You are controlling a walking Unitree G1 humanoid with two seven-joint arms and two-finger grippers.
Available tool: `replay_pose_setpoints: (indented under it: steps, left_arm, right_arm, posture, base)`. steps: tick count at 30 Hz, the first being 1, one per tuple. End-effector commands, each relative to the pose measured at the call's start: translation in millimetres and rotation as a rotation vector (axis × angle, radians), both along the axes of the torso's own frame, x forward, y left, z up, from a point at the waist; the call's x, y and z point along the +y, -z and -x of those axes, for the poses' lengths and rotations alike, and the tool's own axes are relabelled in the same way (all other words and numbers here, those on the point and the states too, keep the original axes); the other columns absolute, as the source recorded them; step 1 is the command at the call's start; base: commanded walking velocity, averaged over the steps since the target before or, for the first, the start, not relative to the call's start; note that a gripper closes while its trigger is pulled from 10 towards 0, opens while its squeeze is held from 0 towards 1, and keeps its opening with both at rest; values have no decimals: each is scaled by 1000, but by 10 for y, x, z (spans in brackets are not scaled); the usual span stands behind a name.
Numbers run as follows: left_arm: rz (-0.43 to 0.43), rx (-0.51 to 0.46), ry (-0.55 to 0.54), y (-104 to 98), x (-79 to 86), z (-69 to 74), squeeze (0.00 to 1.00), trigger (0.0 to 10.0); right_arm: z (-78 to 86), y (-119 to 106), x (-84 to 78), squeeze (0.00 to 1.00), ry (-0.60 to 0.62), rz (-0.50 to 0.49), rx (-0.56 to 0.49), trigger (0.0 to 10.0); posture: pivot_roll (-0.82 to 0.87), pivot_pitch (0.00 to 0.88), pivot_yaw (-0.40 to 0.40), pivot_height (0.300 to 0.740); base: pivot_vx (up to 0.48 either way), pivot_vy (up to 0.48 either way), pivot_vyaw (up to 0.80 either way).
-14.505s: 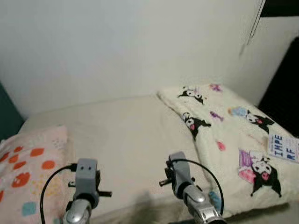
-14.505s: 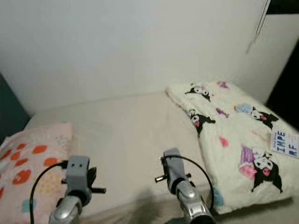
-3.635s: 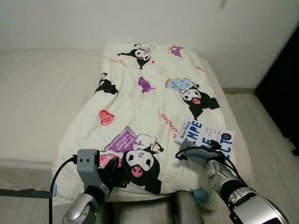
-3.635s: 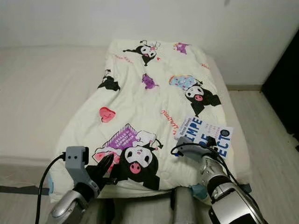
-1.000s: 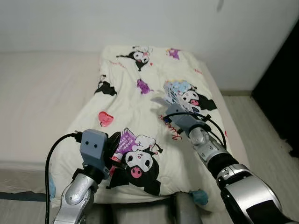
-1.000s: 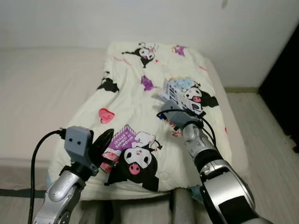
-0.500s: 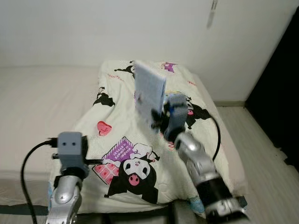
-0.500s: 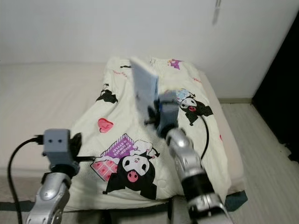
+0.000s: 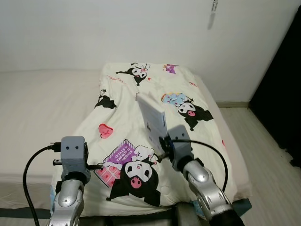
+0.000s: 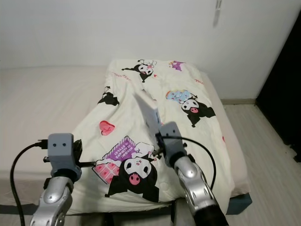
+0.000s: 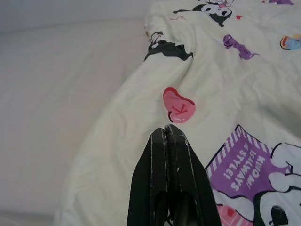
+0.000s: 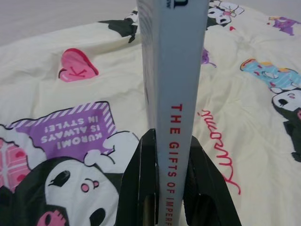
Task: Clean up the room
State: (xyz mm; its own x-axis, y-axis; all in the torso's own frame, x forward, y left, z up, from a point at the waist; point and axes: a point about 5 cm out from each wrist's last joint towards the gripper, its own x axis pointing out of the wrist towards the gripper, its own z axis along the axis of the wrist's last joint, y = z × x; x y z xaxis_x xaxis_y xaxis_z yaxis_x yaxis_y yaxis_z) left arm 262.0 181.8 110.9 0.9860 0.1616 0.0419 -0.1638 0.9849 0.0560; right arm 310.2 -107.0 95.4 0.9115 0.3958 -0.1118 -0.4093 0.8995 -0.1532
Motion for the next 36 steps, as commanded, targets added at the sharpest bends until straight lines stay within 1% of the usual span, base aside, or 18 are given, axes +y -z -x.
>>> replay_pose_setpoints:
  steps: [1, 5, 6, 8, 10, 11, 18, 22, 23, 26, 33, 34, 36]
  left_arm:
    - [-25, 9, 9, 33, -20, 6, 0, 10000]
    - [-30, 10, 9, 34, -22, -1, 0, 10000]
    - [-41, 14, 6, 37, -25, -16, 0, 10000]
    - [-41, 14, 6, 37, -25, -16, 0, 10000]
    - [-46, 12, 13, 31, -35, -25, 0, 10000]
    - [-57, 11, 31, 15, -62, -43, 0, 10000]
    - [-57, 14, 35, 13, -66, -53, 0, 10000]
    - [-54, 33, 29, 58, -42, -38, 0, 10000]
    - [-52, 40, 17, 81, -38, -23, 0, 10000]
    - [-49, 42, 10, 87, -39, -20, 0, 10000]
    - [-53, 40, 8, 52, -28, -17, 0, 10000]
    - [-66, 33, 7, 18, 8, -32, 0, 10000]
    - [-69, 31, 6, 7, 21, -40, 0, 10000]
  right_arm:
    - [23, -70, 28, 0, -19, -30, -49, 10000]
    - [44, -35, 31, 0, -19, -32, -38, 10000]
    - [85, 43, 44, 0, -17, -31, -19, 10000]
    - [85, 43, 44, 0, -17, -31, -19, 10000]
    - [102, 87, 46, 0, -9, -33, -7, 10000]
    - [114, 133, 45, 0, 14, -52, 10, 10000]
    - [117, 143, 53, 0, 20, -52, 6, 10000]
    - [116, 147, 51, 0, 19, -50, 3, 10000]
    - [120, 155, 38, 0, 19, -51, 7, 10000]
    - [121, 160, 31, 0, 14, -48, 9, 10000]
    - [122, 177, -3, 0, 25, -54, 13, 10000]
    - [133, 193, -15, 0, 30, -59, 17, 10000]
    - [137, 197, -16, 0, 30, -62, 18, 10000]
  posture:
    - [-71, 45, 4, 606]
    - [-70, 40, 3, 611]
    - [-57, 23, 5, 621]
    - [-57, 23, 5, 621]
    - [-51, 16, 6, 626]
    - [-45, 7, 3, 636]
    - [-41, 6, 4, 651]
    - [-46, 14, -3, 666]
    - [-43, 9, -5, 676]
    - [-39, 12, -5, 686]
    - [-24, 11, -7, 701]
    - [-21, 1, -7, 711]
    - [-24, 0, -9, 716]
  base:
    - [0, 0, 0]
    - [0, 0, 0]
    - [0, 0, 0]
    - [0, 0, 0]
    - [0, 0, 0]
    - [0, 0, 0]
    - [0, 0, 0]
    - [0, 0, 0]
    - [0, 0, 0]
    - [0, 0, 0]
    - [0, 0, 0]
    - [0, 0, 0]
    - [0, 0, 0]
